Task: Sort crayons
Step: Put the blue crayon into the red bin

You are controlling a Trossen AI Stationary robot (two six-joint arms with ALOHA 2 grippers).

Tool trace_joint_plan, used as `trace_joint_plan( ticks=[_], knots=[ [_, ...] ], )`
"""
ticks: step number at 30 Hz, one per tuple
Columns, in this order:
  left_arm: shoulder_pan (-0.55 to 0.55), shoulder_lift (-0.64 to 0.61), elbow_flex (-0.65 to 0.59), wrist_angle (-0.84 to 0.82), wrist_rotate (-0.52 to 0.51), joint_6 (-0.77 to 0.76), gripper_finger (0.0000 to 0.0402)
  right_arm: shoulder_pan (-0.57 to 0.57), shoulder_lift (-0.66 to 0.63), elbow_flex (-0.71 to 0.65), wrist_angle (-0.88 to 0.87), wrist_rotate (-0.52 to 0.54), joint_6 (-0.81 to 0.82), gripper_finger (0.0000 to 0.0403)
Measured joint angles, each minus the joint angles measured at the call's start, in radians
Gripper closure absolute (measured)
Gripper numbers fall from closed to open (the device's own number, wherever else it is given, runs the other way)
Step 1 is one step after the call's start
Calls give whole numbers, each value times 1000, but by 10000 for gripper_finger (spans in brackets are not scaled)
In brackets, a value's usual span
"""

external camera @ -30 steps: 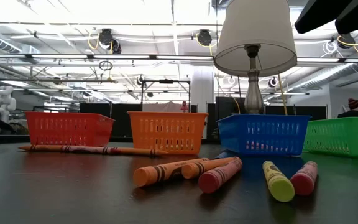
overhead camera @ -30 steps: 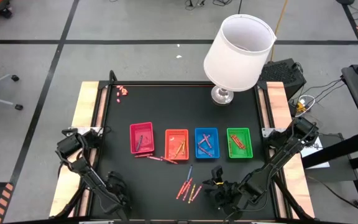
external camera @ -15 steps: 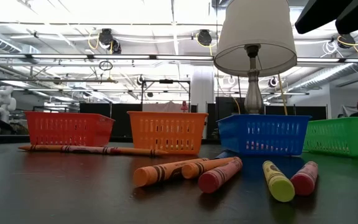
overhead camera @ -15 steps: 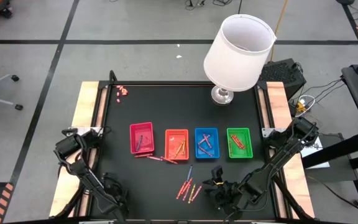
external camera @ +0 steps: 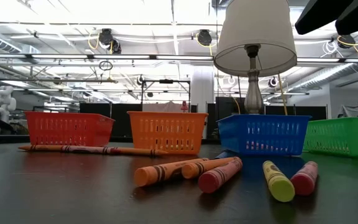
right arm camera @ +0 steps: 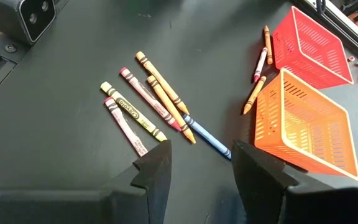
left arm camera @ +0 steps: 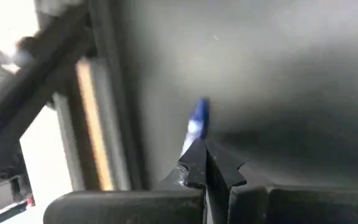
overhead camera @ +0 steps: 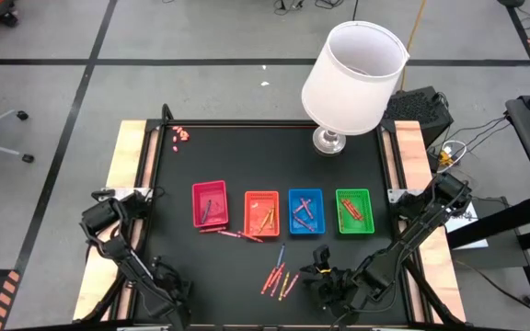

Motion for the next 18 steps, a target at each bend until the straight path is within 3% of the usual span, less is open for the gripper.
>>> trace_joint_plan(
  ticks=[6,13,18],
  knots=[
    [-9,0,60,-165,63,-2,401,0,0,0,0,0,0,252],
    [-19,0,50,-2,-26,-38,401,0,0,0,1,0,0,252],
    [-2,0,50,18,-83,-45,400,0,0,0,1,0,0,252]
  ],
)
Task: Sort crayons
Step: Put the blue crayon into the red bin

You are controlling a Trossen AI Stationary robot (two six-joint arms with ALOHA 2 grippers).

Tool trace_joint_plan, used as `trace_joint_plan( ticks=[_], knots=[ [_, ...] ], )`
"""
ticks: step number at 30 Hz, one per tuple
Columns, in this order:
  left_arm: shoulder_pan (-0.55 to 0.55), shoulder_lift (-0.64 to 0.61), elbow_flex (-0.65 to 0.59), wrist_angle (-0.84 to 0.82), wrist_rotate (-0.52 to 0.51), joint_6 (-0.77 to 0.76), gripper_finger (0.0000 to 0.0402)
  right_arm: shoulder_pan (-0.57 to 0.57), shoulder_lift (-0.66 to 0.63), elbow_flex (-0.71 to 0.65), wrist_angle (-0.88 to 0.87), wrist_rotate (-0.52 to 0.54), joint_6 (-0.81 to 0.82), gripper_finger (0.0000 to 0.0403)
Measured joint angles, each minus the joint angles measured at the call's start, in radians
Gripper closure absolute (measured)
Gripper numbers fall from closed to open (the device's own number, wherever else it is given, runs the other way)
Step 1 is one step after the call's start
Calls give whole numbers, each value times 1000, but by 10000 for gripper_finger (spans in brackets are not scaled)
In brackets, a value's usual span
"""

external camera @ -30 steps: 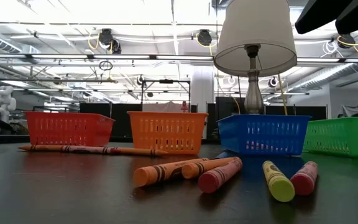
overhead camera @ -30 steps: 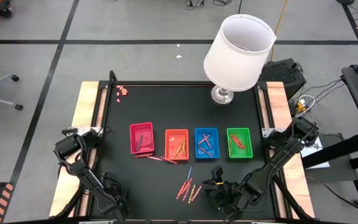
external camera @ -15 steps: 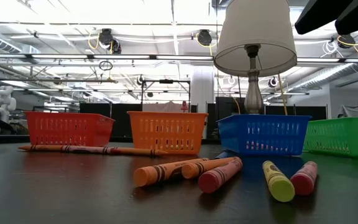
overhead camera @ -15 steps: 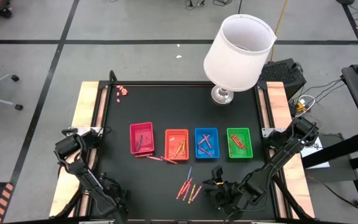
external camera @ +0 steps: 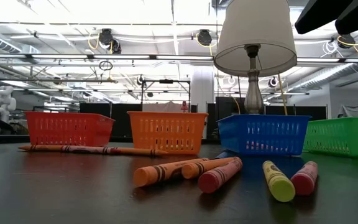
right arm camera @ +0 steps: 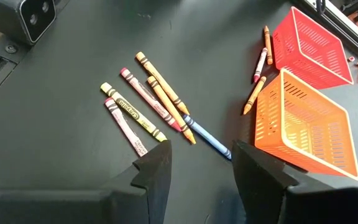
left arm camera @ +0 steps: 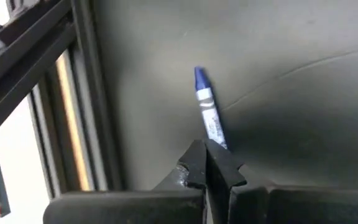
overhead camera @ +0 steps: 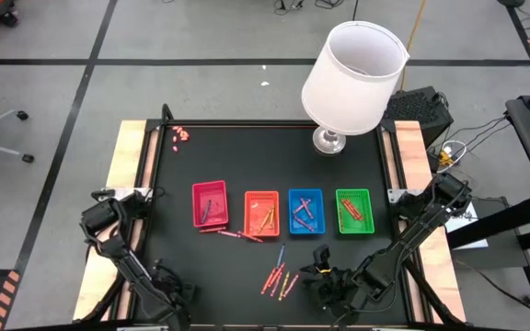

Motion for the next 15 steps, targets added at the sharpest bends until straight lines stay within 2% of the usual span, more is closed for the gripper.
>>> trace_joint_plan(
  ticks=[3,10,15],
  knots=[
    [7,0,2,13,-35,21,379,0,0,0,0,0,0,252],
    [9,0,29,-2,-43,9,272,0,0,0,0,0,0,252],
    [21,0,17,48,-121,18,217,0,0,0,0,0,-2,252]
  ],
)
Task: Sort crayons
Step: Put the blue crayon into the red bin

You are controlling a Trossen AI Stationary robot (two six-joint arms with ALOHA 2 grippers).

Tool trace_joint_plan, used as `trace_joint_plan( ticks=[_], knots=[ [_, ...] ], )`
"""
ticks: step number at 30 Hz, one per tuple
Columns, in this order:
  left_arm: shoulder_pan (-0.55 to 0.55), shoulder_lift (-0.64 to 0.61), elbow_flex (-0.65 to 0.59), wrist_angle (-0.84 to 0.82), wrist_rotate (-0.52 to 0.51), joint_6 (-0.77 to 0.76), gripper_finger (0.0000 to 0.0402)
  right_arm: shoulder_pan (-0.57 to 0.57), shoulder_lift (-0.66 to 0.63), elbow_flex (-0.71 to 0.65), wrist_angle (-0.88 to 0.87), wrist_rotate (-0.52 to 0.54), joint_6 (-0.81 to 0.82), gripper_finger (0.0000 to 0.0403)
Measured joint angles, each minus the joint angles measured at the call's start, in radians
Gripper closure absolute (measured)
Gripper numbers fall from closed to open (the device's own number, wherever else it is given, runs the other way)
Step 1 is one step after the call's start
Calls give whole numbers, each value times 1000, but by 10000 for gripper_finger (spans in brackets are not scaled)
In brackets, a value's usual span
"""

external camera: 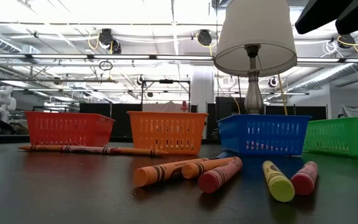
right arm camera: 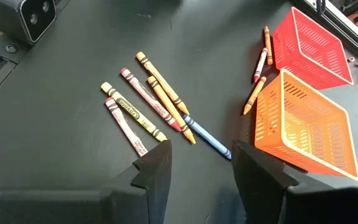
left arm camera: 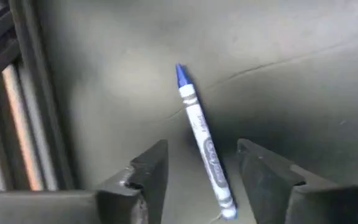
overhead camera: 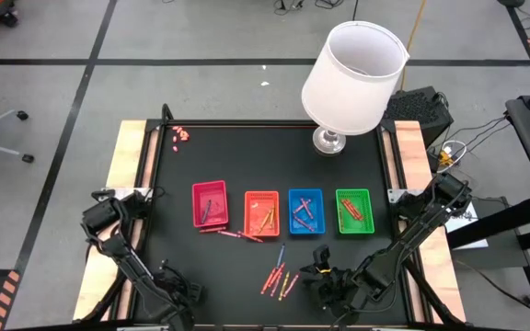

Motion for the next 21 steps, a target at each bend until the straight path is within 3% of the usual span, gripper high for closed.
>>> trace_joint_plan(
  ticks=[4,12,16,21],
  knots=[
    [9,0,-17,2,-28,9,197,0,0,0,0,0,0,252],
    [12,-1,-43,59,-100,32,201,0,0,0,-2,0,0,252],
    [9,-4,-58,100,-137,46,238,0,0,0,-3,0,1,252],
    [4,-5,-72,139,-159,64,313,0,0,0,-2,0,1,252]
  ],
)
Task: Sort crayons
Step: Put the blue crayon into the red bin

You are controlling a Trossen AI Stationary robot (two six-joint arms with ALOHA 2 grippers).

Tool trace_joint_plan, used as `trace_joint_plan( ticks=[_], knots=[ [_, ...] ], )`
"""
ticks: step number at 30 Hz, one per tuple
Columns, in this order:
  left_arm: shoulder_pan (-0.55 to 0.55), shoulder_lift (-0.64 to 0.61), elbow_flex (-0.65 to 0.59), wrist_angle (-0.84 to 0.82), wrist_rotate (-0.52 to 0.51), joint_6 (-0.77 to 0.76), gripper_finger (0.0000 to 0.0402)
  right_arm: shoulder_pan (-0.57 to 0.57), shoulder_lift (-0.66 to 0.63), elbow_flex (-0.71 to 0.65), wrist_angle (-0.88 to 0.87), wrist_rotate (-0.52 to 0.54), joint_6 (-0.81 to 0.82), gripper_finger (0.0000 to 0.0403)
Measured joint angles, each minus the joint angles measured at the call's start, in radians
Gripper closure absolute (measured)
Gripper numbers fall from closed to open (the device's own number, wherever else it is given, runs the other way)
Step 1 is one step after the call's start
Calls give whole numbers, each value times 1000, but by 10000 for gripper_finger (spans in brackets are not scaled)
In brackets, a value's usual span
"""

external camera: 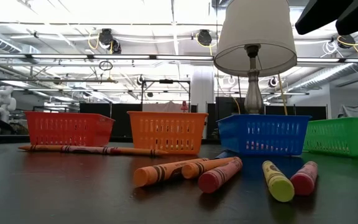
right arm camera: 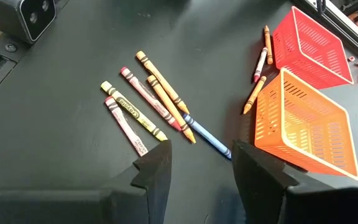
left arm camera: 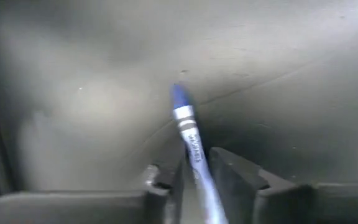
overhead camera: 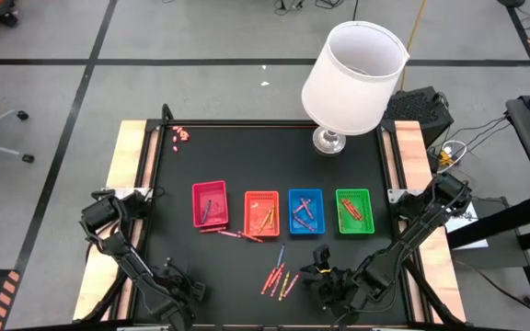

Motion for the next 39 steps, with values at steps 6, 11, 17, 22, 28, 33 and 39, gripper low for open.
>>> trace_joint_plan(
  ticks=[6,11,17,22,28,33,39],
  knots=[
    [-13,1,-1,8,-39,35,384,0,0,0,0,0,0,252],
    [-21,2,-1,9,-53,67,397,0,0,0,0,0,1,252],
    [-27,12,40,-63,-61,63,400,0,0,0,0,0,1,252],
    [-30,11,112,-157,-105,92,399,0,0,0,0,0,1,252],
    [-31,10,196,-208,-264,150,399,0,0,0,1,0,2,252],
    [-25,8,251,-208,-474,278,400,1,0,0,7,0,45,252],
    [5,7,296,-218,-638,549,401,16,0,0,4,-24,123,252]
  ],
)
